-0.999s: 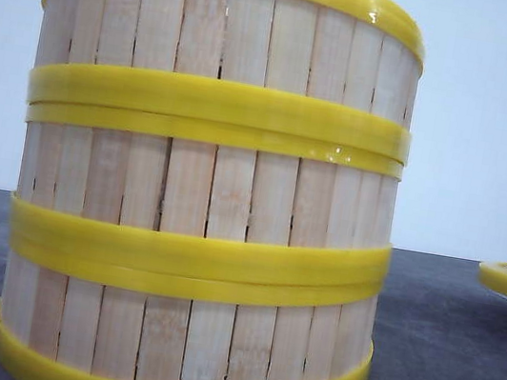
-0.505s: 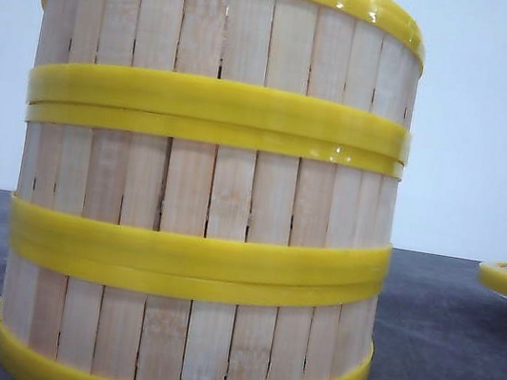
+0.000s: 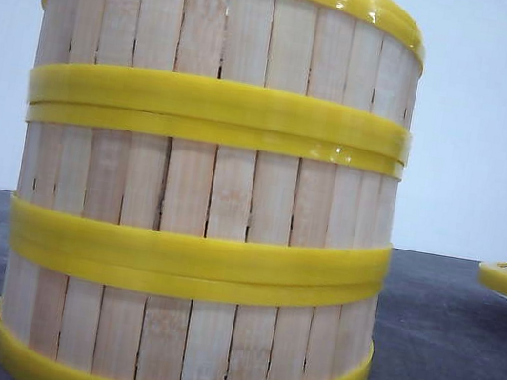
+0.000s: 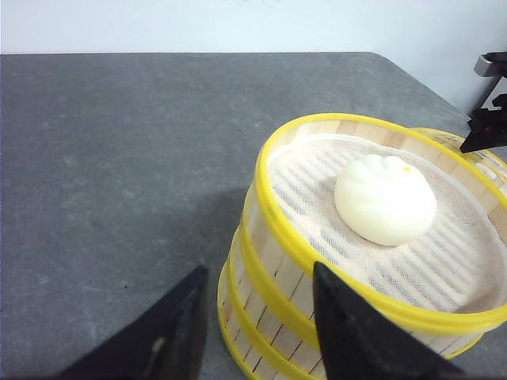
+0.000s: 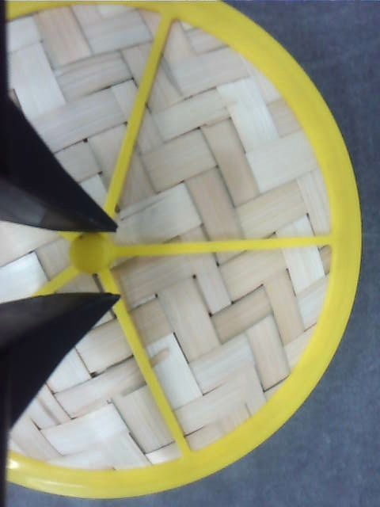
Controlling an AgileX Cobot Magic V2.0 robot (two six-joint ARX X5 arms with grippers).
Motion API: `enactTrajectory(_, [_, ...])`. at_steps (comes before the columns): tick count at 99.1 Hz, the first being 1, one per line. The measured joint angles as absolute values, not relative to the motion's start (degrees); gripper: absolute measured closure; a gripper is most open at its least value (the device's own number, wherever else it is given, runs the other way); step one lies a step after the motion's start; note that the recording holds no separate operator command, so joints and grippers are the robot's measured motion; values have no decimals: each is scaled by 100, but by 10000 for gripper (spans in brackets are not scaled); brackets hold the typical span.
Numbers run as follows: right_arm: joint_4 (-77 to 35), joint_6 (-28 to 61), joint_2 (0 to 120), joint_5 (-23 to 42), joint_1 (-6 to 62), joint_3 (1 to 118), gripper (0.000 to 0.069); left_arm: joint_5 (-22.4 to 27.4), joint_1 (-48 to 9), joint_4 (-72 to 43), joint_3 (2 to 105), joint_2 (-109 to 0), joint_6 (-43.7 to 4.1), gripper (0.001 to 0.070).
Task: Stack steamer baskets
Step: 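Grasp the center of the woven bamboo lid with the right gripper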
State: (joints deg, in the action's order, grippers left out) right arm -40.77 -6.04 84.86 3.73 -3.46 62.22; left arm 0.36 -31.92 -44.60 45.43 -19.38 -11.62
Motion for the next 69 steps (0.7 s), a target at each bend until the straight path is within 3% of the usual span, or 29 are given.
enactTrajectory(47, [-4042, -609, 8486, 187, -381, 6222, 562, 36, -3192, -4460, 4543, -1938, -1160, 472])
enactTrajectory(69, [-4042, -611, 8486, 150, -384, 6222, 621, 36, -3192, -4460, 4543, -1938, -1162, 472])
